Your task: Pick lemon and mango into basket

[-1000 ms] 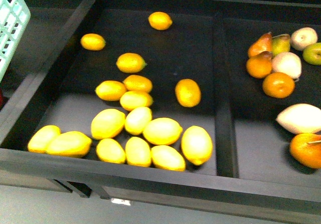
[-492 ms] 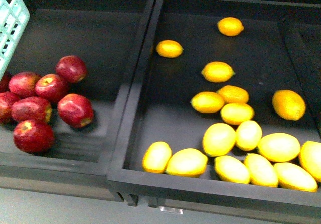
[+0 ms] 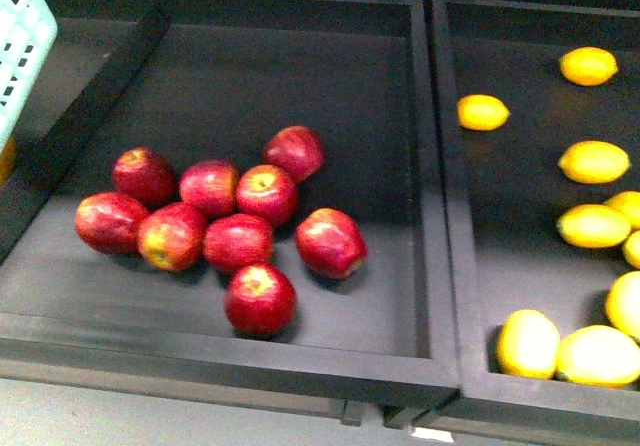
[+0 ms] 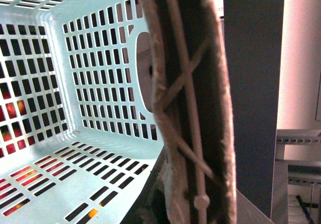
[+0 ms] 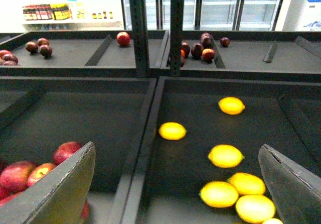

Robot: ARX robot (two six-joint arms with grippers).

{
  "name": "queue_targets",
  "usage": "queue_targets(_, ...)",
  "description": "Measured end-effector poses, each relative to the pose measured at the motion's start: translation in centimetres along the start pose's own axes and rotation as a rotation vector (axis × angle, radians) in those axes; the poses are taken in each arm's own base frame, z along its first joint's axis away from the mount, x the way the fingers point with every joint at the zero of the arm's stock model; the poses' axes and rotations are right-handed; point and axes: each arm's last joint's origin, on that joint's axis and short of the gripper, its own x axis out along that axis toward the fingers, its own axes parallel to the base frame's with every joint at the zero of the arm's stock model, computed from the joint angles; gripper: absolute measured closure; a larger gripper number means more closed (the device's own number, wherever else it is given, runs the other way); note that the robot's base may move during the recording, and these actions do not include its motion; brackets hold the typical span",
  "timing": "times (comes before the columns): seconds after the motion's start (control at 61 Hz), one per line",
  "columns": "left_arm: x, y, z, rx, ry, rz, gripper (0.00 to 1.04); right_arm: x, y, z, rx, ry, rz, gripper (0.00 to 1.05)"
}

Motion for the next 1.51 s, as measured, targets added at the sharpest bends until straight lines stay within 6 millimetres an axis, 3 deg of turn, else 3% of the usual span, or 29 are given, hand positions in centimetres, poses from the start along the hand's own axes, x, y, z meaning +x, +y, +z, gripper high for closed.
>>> queue_targets(0.475, 0.1, 0.1, 0.1, 0.005, 0.003, 0.009, 0.99, 0.0, 0.0, 0.0, 0.0, 0.001, 0.006, 0.09)
queue_targets(0.607, 0.9, -0.8, -0.4, 0.208, 0.269, 0.212, 0.99, 0.0, 0.0, 0.0, 0.0, 0.001, 0.004, 0.09)
queue_targets(0.705, 2.7, -0.3, -2.1, 0.307, 0.415, 0.243, 0.99, 0.0, 0.0, 0.0, 0.0, 0.001, 0.004, 0.09)
queue_targets(0.82, 4.7, -0.1, -3.6, 0.35, 0.431, 0.251, 0.99, 0.0, 0.0, 0.0, 0.0, 0.0, 0.002, 0.09)
queue_targets(1.082, 8.4, -2.3, -9.4, 0.428, 0.59, 0.129, 0.99, 0.0, 0.0, 0.0, 0.0, 0.0, 0.002, 0.09)
queue_targets(1.508, 10.5, -2.5, -20.1, 0.614, 0.884, 0.085, 0.99, 0.0, 0.0, 0.0, 0.0, 0.0, 0.002, 0.09)
